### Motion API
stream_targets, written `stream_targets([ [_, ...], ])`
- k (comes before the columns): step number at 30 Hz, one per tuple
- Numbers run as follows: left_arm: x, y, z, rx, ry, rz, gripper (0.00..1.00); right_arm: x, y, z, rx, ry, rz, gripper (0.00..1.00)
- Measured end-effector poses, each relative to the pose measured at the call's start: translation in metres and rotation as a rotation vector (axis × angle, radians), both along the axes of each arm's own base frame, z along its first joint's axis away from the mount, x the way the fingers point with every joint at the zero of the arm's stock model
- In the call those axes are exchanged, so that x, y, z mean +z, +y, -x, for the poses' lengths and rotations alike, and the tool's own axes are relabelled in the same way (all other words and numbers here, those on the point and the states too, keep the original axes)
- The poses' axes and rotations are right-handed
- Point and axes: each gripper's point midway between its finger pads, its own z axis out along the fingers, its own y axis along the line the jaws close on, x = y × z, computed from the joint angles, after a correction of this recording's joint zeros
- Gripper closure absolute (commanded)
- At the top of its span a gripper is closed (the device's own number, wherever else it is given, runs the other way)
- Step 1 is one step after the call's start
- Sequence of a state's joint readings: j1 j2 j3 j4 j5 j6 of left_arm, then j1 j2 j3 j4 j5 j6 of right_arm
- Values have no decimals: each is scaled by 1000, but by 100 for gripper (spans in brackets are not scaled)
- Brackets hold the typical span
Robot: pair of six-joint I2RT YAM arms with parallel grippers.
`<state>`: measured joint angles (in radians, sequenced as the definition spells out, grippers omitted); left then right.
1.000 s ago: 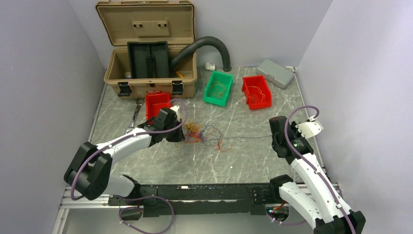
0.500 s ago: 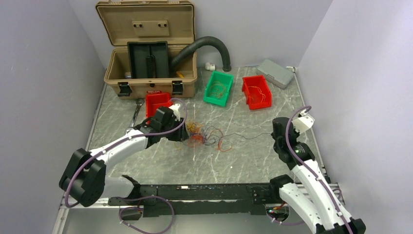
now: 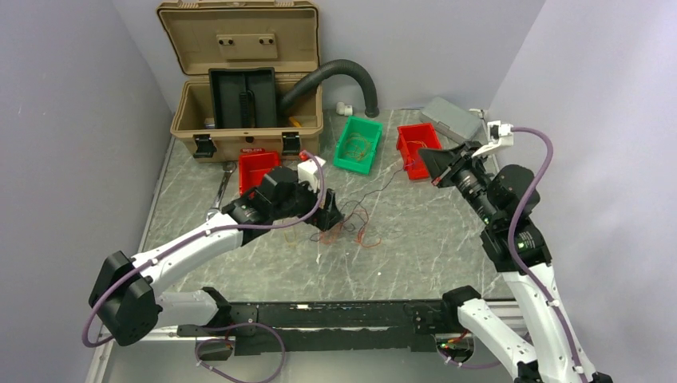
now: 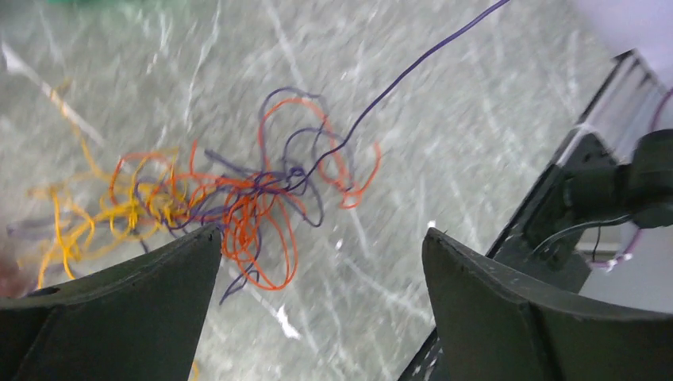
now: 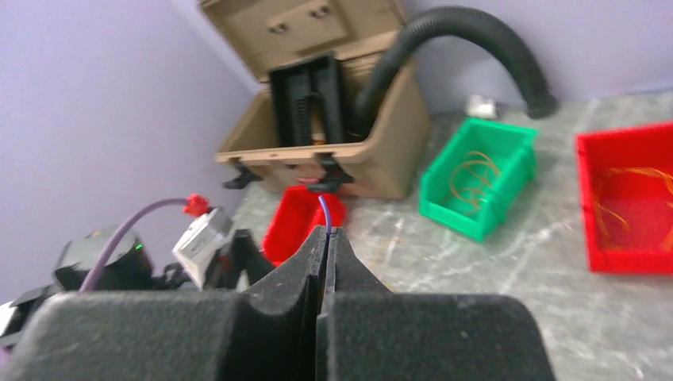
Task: Untangle the cables
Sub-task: Untie the cable.
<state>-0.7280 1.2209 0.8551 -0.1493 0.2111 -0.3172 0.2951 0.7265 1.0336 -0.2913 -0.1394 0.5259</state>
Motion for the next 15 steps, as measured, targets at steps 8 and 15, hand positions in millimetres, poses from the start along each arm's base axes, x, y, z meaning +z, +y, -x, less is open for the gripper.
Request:
stream_targets([
  [8,65,-44,-27,-77,-126,132,1,67,27,11,172,-111,-54,100],
  [15,32,-86,-38,-193,-20,158,23,113,21,14,138,-186,-82,100],
])
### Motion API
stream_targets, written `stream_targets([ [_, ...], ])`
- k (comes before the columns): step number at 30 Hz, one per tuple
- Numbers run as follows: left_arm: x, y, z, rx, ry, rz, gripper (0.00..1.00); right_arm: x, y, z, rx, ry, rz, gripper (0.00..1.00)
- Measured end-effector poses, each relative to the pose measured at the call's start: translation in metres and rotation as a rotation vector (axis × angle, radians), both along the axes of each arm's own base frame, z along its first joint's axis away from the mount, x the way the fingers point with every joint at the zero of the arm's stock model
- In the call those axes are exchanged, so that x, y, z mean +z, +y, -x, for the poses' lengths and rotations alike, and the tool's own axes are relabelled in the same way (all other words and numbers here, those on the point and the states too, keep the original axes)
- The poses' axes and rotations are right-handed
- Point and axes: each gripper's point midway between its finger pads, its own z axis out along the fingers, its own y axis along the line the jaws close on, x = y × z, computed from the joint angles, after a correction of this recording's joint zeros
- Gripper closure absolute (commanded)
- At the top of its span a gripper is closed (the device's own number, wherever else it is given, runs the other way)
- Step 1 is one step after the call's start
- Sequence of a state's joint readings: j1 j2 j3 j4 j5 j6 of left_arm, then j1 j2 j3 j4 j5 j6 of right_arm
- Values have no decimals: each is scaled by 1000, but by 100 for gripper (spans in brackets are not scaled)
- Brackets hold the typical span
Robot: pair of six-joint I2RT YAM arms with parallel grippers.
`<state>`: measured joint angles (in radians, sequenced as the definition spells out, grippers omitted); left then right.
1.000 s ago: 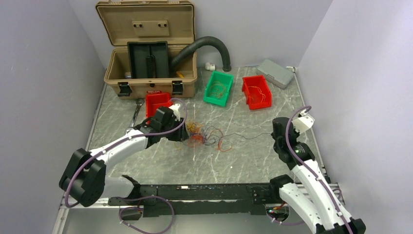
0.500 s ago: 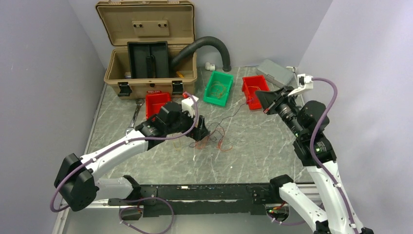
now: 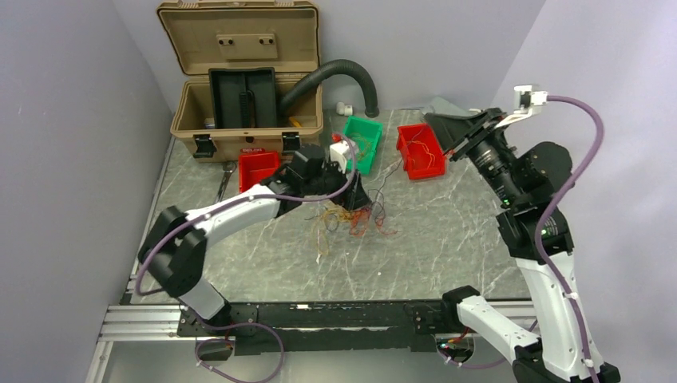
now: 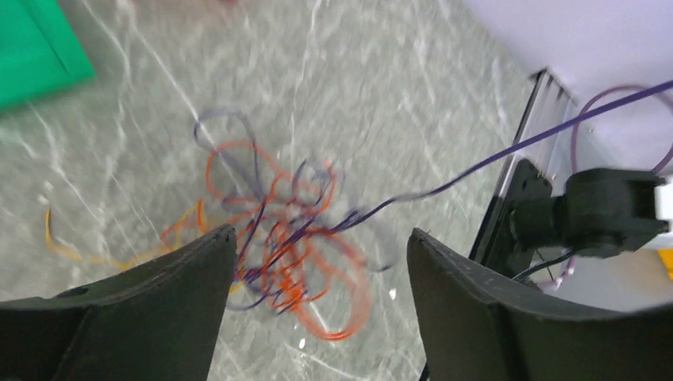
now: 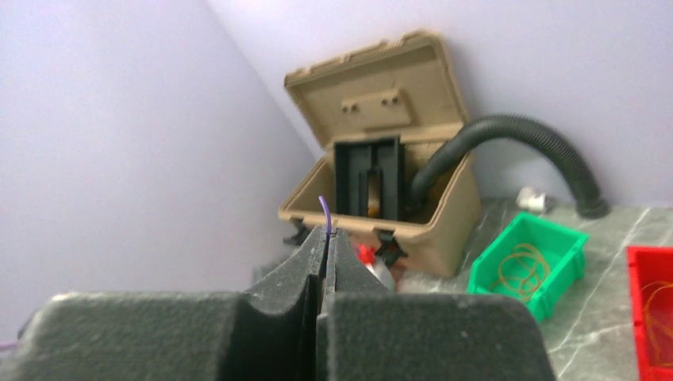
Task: Untangle the cables
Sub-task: Untie the cable.
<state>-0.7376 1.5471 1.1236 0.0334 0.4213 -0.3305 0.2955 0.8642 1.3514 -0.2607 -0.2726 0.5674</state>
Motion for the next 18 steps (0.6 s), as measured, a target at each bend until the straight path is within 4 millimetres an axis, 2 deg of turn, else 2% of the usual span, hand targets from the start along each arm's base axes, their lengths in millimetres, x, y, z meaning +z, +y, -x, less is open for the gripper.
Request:
stream_targets([
  [3,-56,0,7,-16,116,-65,34,23,-20,0,-109,-34,-17,100],
  [6,-110,19,27,-4,234,-163,50,45,-49,3,-264,-73,-29,100],
  [8,-135,35,36,30,288,-243,55,53,-73,5,-390,-79,-28,100],
  [13,-155,72,28,170,312,-362,60,62,-141,18,-737,-57,-18,100],
  [15,-157,93,26,230,317,-382,67,52,-162,24,-847,-33,-5,100],
  [18,-151,116,23,298,309,-392,78,19,-178,23,-945,41,47,100],
])
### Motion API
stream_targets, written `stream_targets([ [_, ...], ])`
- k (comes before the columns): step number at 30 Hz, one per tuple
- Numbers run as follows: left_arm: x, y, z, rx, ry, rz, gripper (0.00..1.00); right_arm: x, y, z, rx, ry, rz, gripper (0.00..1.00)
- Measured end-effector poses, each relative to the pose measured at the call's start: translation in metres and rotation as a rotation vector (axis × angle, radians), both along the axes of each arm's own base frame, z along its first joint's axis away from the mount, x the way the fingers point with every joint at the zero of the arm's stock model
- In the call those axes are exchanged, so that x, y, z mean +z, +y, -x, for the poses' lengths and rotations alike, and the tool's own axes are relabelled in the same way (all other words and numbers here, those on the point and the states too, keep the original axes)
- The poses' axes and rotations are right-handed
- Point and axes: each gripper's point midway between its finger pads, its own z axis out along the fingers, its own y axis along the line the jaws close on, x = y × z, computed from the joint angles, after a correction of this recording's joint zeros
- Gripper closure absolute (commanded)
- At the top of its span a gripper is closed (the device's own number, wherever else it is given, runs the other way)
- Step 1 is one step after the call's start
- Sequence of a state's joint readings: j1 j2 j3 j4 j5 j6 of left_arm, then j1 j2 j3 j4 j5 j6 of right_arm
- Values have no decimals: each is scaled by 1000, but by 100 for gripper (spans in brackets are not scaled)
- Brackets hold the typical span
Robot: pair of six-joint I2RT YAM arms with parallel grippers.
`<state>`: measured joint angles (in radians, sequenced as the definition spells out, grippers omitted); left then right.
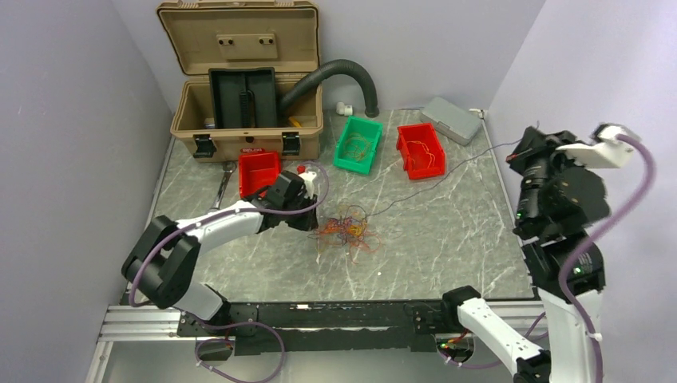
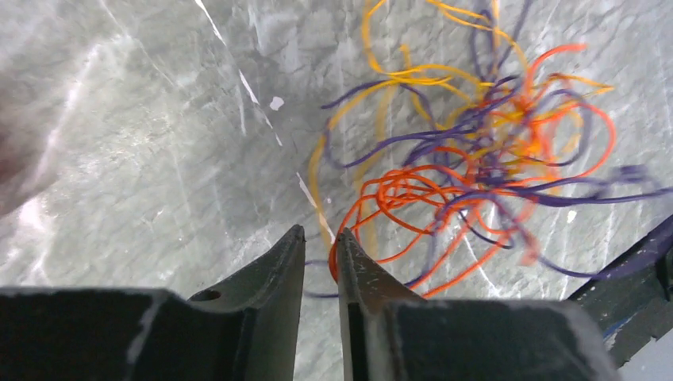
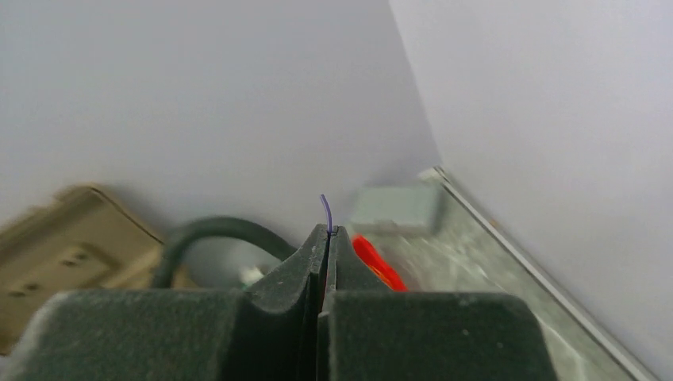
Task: Untangle the cables
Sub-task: Untie the cable.
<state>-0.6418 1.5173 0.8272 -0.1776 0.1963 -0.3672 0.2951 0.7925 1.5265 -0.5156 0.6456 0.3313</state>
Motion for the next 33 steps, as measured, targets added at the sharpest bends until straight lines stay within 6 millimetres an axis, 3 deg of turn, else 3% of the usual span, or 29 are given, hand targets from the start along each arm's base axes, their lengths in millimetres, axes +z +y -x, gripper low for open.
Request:
stream_targets([
  [3,15,7,-3,26,-45,-3,85,-50,-1,-14,-37,141,31,100],
  [4,21,9,-4,32,-61,-4,87,-70,1,-21,-39,195,43,95],
  [7,34,16,-6,59,-102,-13,89,-143,8,-37,-28,387,74,69],
  [9,42,22,-8,77,-123,-25,89,-194,16,-42,-3,531,92,39],
  [10,45,23,-8,82,-130,-28,87,-218,20,-44,12,597,97,29],
  [13,52,26,-11,93,-150,-37,67,-275,37,-46,101,757,104,14],
  [16,54,24,-10,71,-152,-31,41,-315,65,-41,266,863,96,19],
  [19,52,16,-4,28,-127,-8,30,-340,102,-36,486,918,61,27],
  [24,39,-6,6,-63,-53,15,27,-372,178,-14,856,985,97,31],
  [26,31,-16,12,-104,-23,20,27,-383,218,8,1025,1008,167,34],
  [28,26,-22,18,-131,0,26,28,-392,244,24,1128,1014,203,35],
  [33,18,-30,27,-175,50,47,31,-426,276,53,1229,1032,221,38],
])
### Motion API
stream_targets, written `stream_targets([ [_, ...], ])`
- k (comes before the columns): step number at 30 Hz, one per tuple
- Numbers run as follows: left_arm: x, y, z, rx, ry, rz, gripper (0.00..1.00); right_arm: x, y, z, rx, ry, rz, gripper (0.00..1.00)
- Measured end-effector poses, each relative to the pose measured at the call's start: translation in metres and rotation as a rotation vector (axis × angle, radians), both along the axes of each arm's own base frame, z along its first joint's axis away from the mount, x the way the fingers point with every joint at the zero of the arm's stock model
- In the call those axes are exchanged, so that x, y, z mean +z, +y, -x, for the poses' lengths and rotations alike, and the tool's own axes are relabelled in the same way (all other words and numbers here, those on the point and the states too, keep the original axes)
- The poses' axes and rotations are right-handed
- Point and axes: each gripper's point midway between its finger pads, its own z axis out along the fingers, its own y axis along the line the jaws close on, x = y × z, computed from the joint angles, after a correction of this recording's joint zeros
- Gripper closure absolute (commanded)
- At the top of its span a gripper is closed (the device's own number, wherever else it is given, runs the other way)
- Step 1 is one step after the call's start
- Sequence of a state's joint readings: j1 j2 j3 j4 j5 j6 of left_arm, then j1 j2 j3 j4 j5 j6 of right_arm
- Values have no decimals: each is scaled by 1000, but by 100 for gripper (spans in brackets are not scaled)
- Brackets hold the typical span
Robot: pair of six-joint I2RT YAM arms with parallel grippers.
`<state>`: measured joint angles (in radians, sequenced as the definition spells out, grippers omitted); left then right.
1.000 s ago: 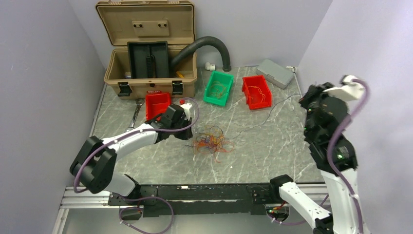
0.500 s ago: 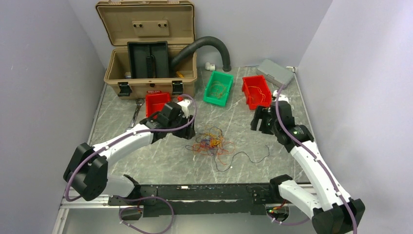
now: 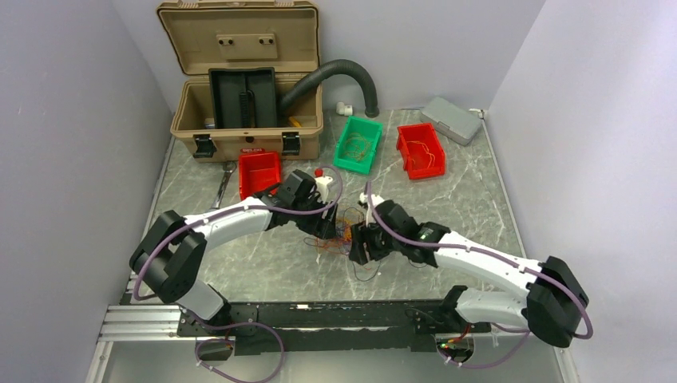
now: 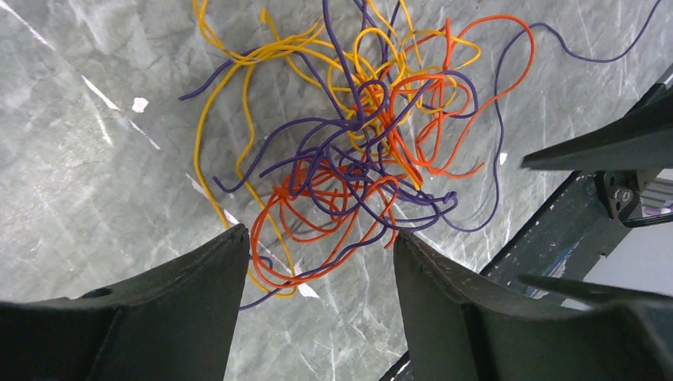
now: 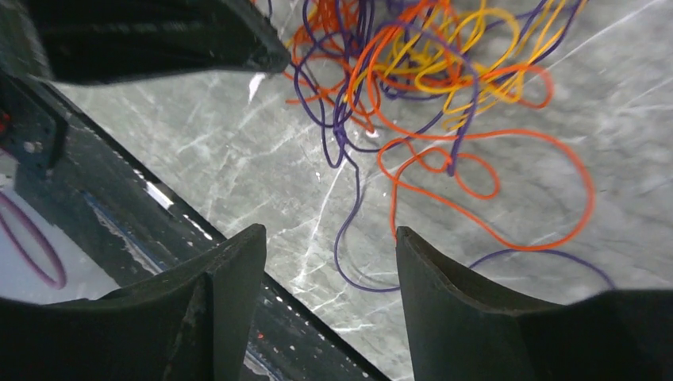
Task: Untangle the cables
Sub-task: Untie the cable.
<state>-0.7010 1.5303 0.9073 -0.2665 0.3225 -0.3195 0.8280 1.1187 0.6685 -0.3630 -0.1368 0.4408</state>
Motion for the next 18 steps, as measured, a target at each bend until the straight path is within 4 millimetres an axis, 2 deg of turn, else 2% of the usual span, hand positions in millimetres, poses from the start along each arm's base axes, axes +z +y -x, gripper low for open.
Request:
stream_targets([
  [5,-3,-7,2,-20,23,29,34,-30,11,16,3,5,59,39],
  [8,-8,-11,2,-29,37,39,40,-43,18,19,-6,-19,109,39],
  [12,-16,-14,2,-32,57,39,57,-65,19,24,-23,-36,200,42],
  [15,-17,-13,2,-22,63,43,76,-76,18,24,-51,-52,252,45],
  [18,-16,-13,-2,-4,59,55,94,-77,20,21,-92,-75,268,57],
])
